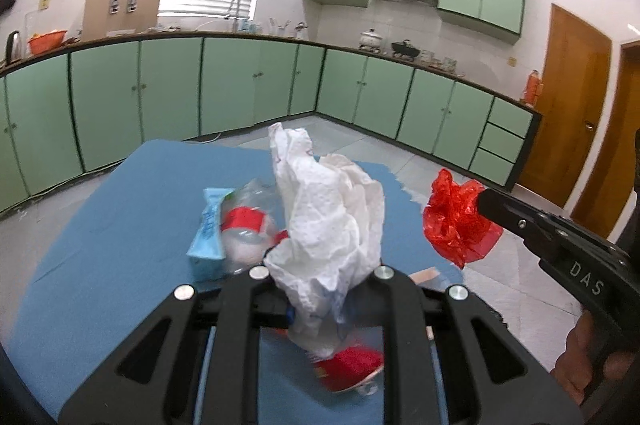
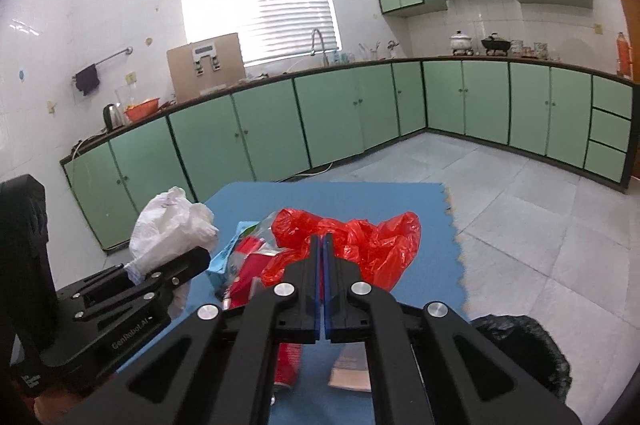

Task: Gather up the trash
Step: 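Lift the tissue with the left tool while the right tool grasps the red mesh bag, then carry the tissue and red mesh bag over the black bin with both tools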

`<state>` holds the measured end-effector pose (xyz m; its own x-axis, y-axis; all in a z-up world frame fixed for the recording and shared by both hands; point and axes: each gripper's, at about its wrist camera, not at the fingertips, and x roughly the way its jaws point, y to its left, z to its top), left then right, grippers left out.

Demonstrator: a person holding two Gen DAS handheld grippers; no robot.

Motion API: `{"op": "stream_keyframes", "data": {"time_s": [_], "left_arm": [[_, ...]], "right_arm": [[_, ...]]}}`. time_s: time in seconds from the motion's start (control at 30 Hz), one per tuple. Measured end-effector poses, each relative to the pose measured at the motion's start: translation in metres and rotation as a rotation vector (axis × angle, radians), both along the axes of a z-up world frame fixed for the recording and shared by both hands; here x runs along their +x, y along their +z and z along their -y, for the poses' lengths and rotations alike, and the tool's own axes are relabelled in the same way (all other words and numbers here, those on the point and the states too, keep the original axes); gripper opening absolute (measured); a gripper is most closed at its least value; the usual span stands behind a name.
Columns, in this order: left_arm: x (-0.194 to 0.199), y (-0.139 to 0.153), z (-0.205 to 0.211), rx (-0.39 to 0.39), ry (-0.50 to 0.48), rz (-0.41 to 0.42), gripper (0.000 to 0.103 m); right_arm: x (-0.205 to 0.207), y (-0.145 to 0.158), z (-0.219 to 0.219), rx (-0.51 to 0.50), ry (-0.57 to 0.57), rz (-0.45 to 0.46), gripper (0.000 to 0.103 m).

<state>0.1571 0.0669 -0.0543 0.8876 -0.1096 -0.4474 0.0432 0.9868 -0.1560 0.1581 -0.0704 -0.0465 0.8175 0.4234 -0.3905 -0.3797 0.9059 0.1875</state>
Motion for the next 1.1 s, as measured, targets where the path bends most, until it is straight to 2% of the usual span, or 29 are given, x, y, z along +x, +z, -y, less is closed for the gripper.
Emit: {"op": "stream_keyframes", "data": {"time_s": [0.4, 0.67, 0.87, 1.1], "left_arm": [[0.012, 0.008, 0.069, -0.027, -0.146, 0.038, 0.016], [0.025, 0.009, 0.124, -0.052, -0.248, 0.049, 0.016], [0.030, -0.003, 0.167, -0.058, -0.314, 0.040, 0.016], [0.037, -0.030, 0.211, -0.047, -0.368, 0.016, 0.016]], "right_arm": [[-0.003, 0.014, 0.069, -0.010, -0.145, 0.021, 0.001], [-0.011, 0.012, 0.120, -0.027, -0.241, 0.024, 0.001], [-0.014, 0.003, 0.157, -0.030, -0.313, 0.010, 0.001], [-0.015, -0.011, 0.196, -0.037, -0.380, -0.025, 0.001]]}}
